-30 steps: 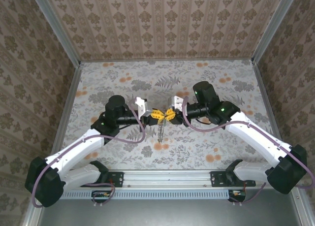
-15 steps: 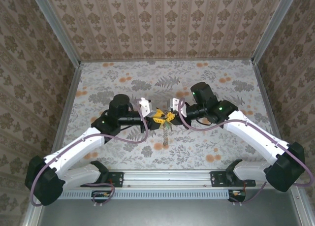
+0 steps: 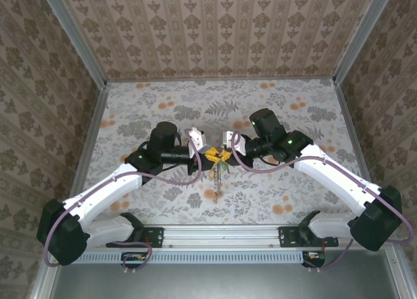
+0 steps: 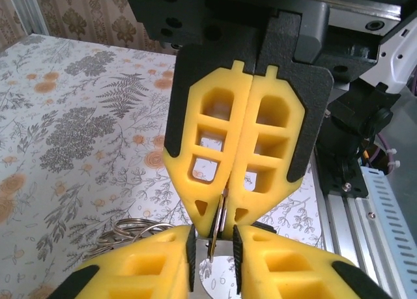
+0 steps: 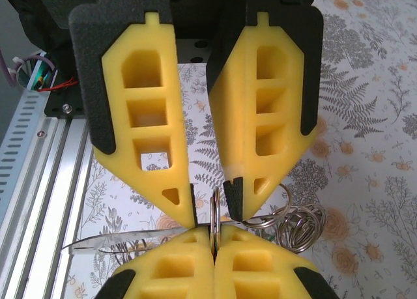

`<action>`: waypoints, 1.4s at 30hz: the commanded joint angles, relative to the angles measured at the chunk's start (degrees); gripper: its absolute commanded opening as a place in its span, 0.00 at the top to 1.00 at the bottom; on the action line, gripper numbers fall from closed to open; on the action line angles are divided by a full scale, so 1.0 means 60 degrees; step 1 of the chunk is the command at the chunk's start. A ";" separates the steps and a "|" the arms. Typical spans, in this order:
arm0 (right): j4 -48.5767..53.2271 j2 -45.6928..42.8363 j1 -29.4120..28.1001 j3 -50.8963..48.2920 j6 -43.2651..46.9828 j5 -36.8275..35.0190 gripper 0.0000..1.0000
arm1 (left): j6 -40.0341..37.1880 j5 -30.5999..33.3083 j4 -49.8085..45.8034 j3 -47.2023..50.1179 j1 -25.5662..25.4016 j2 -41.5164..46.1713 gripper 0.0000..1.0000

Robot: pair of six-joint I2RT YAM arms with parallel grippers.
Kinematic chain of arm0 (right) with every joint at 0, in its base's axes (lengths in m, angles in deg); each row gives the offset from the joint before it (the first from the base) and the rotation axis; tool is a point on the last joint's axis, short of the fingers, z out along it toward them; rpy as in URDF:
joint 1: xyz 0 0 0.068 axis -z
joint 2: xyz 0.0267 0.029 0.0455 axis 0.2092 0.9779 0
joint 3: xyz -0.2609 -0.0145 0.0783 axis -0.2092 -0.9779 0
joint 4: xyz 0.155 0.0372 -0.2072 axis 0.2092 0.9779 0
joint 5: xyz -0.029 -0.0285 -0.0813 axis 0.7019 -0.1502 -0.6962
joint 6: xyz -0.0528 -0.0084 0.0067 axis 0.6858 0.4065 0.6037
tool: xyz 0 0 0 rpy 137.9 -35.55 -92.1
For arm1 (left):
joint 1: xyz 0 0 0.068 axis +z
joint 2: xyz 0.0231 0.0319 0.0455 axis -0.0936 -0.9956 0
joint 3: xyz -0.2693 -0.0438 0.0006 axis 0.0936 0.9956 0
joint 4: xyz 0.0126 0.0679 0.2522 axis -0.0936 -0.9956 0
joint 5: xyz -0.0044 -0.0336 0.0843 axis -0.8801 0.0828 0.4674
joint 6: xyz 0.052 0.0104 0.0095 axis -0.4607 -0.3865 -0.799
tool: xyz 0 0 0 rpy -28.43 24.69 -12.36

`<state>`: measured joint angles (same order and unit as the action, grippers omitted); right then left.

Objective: Put the keys on the keyring

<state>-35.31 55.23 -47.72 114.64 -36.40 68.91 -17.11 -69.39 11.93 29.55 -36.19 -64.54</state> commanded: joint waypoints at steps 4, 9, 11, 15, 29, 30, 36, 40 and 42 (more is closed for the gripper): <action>-0.0266 -0.0136 -0.0081 0.0055 0.0107 0.0175 1.00 | 0.0120 -0.0335 0.0347 -0.0429 -0.0081 -0.0062 0.82; -0.0421 -0.0114 -0.0088 -0.0034 -0.0001 0.0202 1.00 | 0.0172 -0.0422 0.0573 -0.0450 -0.0123 -0.0027 0.82; -0.0415 -0.0093 -0.0081 -0.0016 -0.0016 0.0199 1.00 | 0.0122 -0.0436 0.0626 -0.0436 -0.0158 -0.0019 0.85; -0.0592 -0.0141 -0.0053 -0.0074 -0.0204 0.0319 1.00 | -0.0100 -0.0622 0.0579 -0.0477 -0.0200 -0.0115 1.00; -0.1758 -0.0978 0.0796 -0.1162 -0.1121 0.1563 0.78 | 0.0535 -0.1182 0.1866 -0.0214 -0.0078 0.0055 1.00; -0.1697 -0.0978 0.0798 -0.1165 -0.1097 0.1546 0.78 | 0.0592 -0.1165 0.1995 -0.0168 -0.0065 0.0069 1.00; -0.1789 -0.0870 0.0798 -0.1202 -0.1117 0.1626 0.79 | 0.0920 -0.1115 0.2959 0.0187 -0.0031 0.0068 1.00; -0.2185 -0.0650 0.0798 -0.1213 -0.1361 0.2020 0.91 | 0.1059 -0.1037 0.3412 0.0386 -0.0047 0.0068 1.00; -0.2620 -0.0607 0.0798 -0.1314 -0.1609 0.2194 0.95 | 0.1052 -0.1036 0.3566 0.0503 -0.0074 0.0049 1.00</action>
<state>-46.26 50.84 -43.04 107.62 -44.03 78.44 -12.50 -73.91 27.36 31.98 -36.47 -65.17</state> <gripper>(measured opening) 0.063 0.043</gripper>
